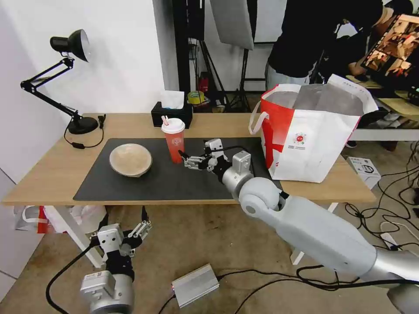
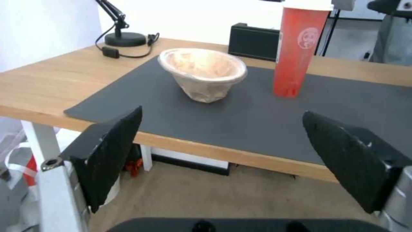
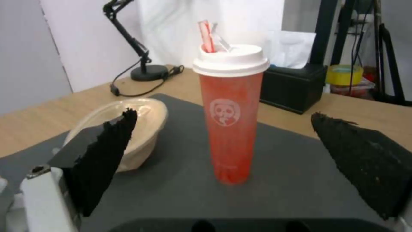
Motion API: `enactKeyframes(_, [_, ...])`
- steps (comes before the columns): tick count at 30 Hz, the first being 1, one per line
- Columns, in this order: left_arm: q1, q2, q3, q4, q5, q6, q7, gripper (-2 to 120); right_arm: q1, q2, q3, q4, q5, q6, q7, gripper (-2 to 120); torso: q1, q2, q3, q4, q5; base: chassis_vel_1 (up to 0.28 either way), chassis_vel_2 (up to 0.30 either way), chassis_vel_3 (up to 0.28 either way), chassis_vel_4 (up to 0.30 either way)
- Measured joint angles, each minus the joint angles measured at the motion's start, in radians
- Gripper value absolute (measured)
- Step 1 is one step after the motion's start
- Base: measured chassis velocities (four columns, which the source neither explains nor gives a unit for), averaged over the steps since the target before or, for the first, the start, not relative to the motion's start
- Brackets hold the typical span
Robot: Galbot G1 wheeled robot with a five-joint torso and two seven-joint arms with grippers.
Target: Pick up the trash from the table and place it into the takeout bag.
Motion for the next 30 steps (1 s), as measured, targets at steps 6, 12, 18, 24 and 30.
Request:
enactKeyframes(6, [0.005,-0.001,0.001,0.0,0.01,0.0,0.0,100,0.008,0.037,0.007,-0.04,-0.004,-0.002,0.001,100,0.0,0.0,0.0,0.0001,0.0,0.0,0.0,0.0,0.0])
enactKeyframes(12, [0.006,-0.004,0.002,0.0,0.018,0.0,0.0,100,0.02,0.087,0.016,-0.096,-0.008,-0.006,0.006,100,0.0,0.0,0.0,0.0,0.0,0.0,0.0,0.0,0.0])
enactKeyframes(18, [0.012,-0.004,-0.001,-0.005,0.019,-0.001,0.0,100,0.04,0.125,0.018,-0.147,-0.009,-0.01,0.011,100,0.0,0.0,0.0,0.0001,0.0,0.0,0.0,0.0,0.0])
enactKeyframes(24, [0.025,-0.006,-0.002,-0.016,0.024,-0.004,0.0,100,0.045,0.142,0.022,-0.176,-0.011,-0.011,0.011,100,0.0,0.0,0.0,0.0,0.0,0.0,0.0,0.0,0.0])
enactKeyframes(30, [0.029,-0.006,-0.003,-0.02,0.026,-0.004,0.0,100,0.045,0.159,0.026,-0.197,-0.015,-0.011,0.011,100,0.0,0.0,0.0,0.0001,0.0,0.0,0.0,0.0,0.0])
